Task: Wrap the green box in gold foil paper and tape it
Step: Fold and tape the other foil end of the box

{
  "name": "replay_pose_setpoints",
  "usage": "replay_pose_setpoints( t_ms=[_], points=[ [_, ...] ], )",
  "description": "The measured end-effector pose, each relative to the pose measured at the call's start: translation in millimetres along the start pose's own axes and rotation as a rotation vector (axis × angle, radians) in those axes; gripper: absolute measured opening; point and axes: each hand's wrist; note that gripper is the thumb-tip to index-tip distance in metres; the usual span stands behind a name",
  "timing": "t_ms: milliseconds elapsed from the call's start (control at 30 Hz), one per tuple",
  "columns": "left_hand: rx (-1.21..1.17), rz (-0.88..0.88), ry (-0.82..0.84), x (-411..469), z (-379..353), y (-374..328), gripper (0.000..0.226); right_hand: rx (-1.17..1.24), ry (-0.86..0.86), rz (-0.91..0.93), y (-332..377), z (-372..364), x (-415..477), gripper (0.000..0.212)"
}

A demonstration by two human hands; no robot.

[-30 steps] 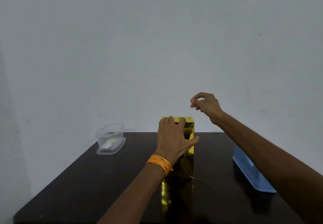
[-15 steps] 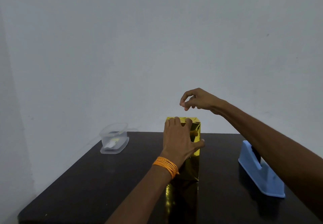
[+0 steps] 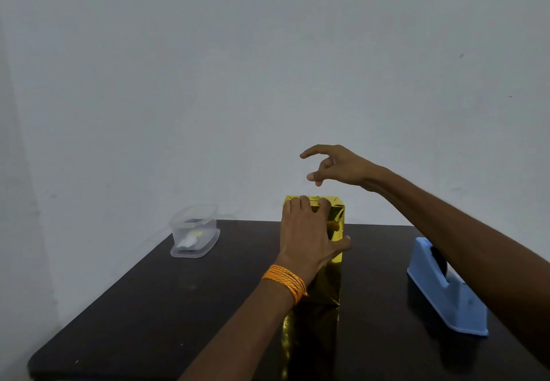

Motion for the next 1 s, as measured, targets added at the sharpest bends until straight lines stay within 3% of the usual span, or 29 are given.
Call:
replay_pose_setpoints(
  t_ms=[800,1000],
  points=[
    [0.059,-0.021,0.078,5,9,-2,0.085,-0.073,0.134,-0.144,-32,-24,21,0.055],
    [0.039,-0.015,0.091,6,8,-2,0.087,-0.311,0.178,-0.056,-28,-25,32,0.063]
  ],
)
Point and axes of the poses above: each hand's wrist, its own x-axis towards the middle knuckle, its own z-axis out of the back of the hand, y = z × x, and after that the axes turned 12 degrees about -y, right-handed
